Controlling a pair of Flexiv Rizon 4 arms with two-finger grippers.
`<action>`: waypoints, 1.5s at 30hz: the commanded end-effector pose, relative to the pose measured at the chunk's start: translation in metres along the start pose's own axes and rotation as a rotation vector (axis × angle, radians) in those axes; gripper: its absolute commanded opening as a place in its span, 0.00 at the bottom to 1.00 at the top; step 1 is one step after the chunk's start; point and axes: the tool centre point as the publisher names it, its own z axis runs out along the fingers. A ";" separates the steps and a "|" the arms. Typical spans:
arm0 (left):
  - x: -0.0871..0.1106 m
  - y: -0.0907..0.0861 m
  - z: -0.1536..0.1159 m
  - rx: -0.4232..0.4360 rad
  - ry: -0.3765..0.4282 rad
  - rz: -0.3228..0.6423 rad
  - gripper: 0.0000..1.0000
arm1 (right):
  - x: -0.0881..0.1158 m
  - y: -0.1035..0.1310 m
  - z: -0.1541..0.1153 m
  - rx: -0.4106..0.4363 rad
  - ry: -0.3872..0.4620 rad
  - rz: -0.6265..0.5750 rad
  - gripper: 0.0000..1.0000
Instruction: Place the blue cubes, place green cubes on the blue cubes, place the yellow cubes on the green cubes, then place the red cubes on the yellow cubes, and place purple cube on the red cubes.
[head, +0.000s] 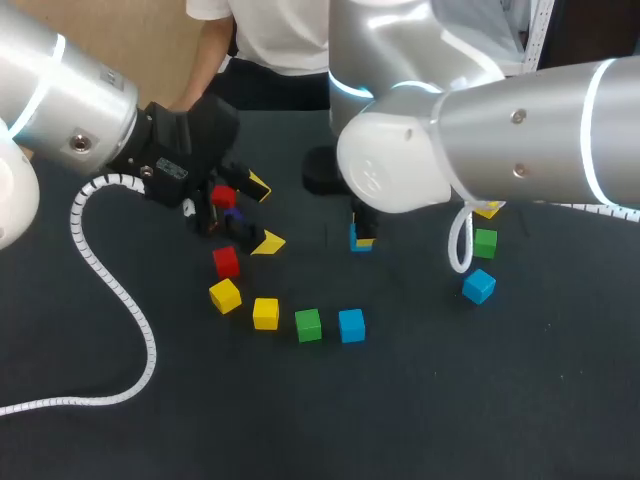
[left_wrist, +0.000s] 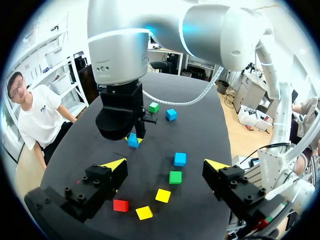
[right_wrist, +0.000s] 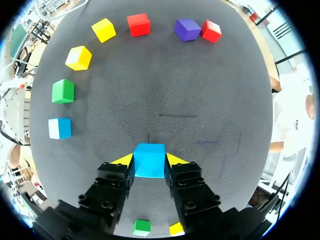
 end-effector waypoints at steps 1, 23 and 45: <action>-0.001 0.001 0.000 0.002 0.006 -0.001 1.00 | -0.001 -0.002 0.001 -0.007 0.000 0.003 0.00; -0.001 0.001 0.000 0.002 0.006 -0.001 1.00 | -0.001 -0.007 0.005 -0.005 0.009 0.002 0.00; -0.001 0.001 0.000 0.002 0.006 -0.001 1.00 | -0.001 -0.014 0.010 -0.010 0.016 -0.004 0.00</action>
